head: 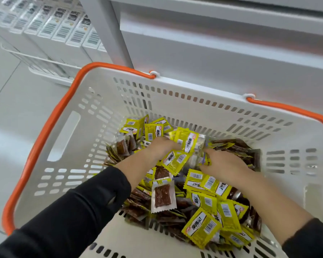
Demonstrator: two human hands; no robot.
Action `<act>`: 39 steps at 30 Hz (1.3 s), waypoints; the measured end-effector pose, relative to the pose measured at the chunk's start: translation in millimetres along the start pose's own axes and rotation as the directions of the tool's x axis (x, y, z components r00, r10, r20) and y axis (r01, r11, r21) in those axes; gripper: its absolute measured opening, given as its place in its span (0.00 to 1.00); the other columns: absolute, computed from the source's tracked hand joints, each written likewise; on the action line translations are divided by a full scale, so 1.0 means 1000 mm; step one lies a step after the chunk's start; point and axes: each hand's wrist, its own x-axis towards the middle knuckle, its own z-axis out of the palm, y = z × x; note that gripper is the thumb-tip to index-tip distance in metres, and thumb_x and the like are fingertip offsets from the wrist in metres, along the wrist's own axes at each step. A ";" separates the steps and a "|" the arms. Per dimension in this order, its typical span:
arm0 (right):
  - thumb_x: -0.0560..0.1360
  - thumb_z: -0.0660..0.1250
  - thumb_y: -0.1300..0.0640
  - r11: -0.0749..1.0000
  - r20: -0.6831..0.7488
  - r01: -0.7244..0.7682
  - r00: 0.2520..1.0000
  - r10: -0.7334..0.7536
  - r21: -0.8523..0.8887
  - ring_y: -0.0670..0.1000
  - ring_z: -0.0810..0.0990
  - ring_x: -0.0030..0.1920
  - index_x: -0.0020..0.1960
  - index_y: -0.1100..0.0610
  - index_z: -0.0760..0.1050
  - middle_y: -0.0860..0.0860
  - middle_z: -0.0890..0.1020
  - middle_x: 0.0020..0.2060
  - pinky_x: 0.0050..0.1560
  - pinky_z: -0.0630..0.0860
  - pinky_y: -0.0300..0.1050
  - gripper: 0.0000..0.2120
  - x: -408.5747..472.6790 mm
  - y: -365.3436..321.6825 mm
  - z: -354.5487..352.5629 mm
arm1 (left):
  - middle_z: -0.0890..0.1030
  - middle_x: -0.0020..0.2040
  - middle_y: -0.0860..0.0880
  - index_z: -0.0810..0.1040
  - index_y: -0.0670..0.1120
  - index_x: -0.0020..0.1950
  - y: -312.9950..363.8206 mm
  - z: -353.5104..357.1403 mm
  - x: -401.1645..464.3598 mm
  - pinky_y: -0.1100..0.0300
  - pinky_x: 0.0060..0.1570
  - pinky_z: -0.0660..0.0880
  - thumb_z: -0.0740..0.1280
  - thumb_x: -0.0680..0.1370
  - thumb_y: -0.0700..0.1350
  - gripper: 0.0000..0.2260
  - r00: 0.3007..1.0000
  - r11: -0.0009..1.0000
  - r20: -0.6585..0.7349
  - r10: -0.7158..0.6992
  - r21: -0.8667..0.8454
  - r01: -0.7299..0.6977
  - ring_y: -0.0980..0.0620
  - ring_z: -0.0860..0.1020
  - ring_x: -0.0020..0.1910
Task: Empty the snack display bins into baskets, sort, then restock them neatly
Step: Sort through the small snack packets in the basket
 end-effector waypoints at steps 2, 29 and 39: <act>0.74 0.66 0.46 0.992 -0.019 -0.017 1.000 0.019 0.121 0.54 0.79 0.53 0.72 0.49 0.61 0.50 0.80 0.53 0.47 0.75 0.47 0.29 0.002 0.003 0.003 | 0.76 0.62 0.49 0.75 0.37 0.63 -0.001 -0.003 -0.007 0.60 0.50 0.68 0.71 0.77 0.45 0.19 0.996 0.998 0.067 0.056 -0.030 -0.055 0.45 0.74 0.62; 0.73 0.61 0.49 0.853 -0.730 0.292 0.669 0.140 0.432 0.49 0.72 0.44 0.47 0.61 0.81 0.48 0.75 0.43 0.39 0.59 0.37 0.17 -0.015 0.012 -0.016 | 0.77 0.43 0.49 0.68 0.44 0.62 -0.006 0.021 -0.020 0.56 0.35 0.70 0.65 0.76 0.61 0.24 0.947 0.637 0.101 0.304 0.718 -0.281 0.46 0.77 0.43; 0.78 0.66 0.57 0.891 -0.660 0.216 0.742 0.117 0.401 0.51 0.69 0.37 0.38 0.55 0.72 0.49 0.70 0.38 0.33 0.61 0.30 0.10 -0.014 0.011 -0.012 | 0.79 0.51 0.44 0.61 0.44 0.71 -0.022 -0.013 0.000 0.53 0.35 0.70 0.60 0.80 0.41 0.20 0.875 0.124 0.062 0.480 0.983 -0.138 0.43 0.78 0.46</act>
